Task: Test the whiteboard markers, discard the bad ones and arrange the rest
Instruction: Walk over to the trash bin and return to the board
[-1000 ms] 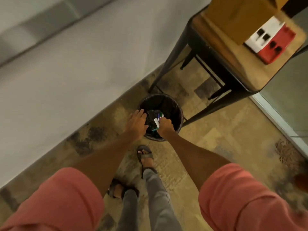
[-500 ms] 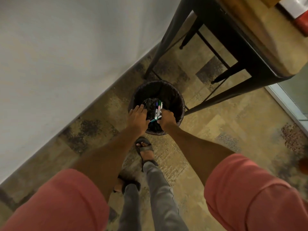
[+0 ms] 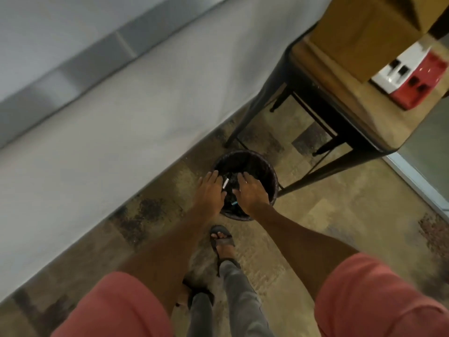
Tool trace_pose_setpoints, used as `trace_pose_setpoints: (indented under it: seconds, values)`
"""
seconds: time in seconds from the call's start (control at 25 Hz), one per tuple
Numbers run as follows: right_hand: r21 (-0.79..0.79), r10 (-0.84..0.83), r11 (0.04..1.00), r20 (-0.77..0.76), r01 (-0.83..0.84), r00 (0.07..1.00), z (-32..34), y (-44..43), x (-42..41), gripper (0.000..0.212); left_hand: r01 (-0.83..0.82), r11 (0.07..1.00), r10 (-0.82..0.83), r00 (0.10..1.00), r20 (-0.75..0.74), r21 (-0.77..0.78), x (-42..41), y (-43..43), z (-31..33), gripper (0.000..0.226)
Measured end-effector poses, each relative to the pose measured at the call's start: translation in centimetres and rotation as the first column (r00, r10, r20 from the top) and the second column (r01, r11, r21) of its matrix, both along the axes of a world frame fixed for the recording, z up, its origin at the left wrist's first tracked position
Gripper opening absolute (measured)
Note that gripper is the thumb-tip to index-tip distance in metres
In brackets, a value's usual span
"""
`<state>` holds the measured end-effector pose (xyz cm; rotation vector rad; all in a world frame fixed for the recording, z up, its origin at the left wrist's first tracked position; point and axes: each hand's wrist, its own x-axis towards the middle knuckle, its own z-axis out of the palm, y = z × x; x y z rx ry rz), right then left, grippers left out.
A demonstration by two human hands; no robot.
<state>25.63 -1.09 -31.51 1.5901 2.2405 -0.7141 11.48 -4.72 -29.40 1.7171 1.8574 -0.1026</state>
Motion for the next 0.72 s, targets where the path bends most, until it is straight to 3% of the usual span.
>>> trace_pose_setpoints:
  seconds: [0.24, 0.52, 0.64, 0.72]
  values:
    - [0.127, 0.146, 0.982, -0.027, -0.142, 0.989, 9.1, -2.2, -4.9, 0.062, -0.029, 0.993, 0.040, 0.995, -0.094, 0.115, -4.4, -2.3, 9.3, 0.055]
    - [0.294, 0.260, 0.927, -0.055, -0.233, 0.964, 19.0, -4.4, -11.9, 0.057, -0.235, 0.934, 0.252, 0.967, -0.030, 0.268, -9.9, -6.5, 19.0, 0.059]
    - [0.375, 0.311, 0.889, -0.077, -0.262, 0.947, 23.0, -5.3, -14.9, 0.094, -0.252, 0.912, 0.293, 0.953, -0.084, 0.322, -12.7, -8.2, 22.9, 0.062]
    - [0.418, 0.335, 0.866, -0.079, -0.274, 0.939, 25.1, -6.2, -16.9, 0.098, -0.259, 0.903, 0.313, 0.943, -0.111, 0.342, -14.5, -9.4, 25.3, 0.063]
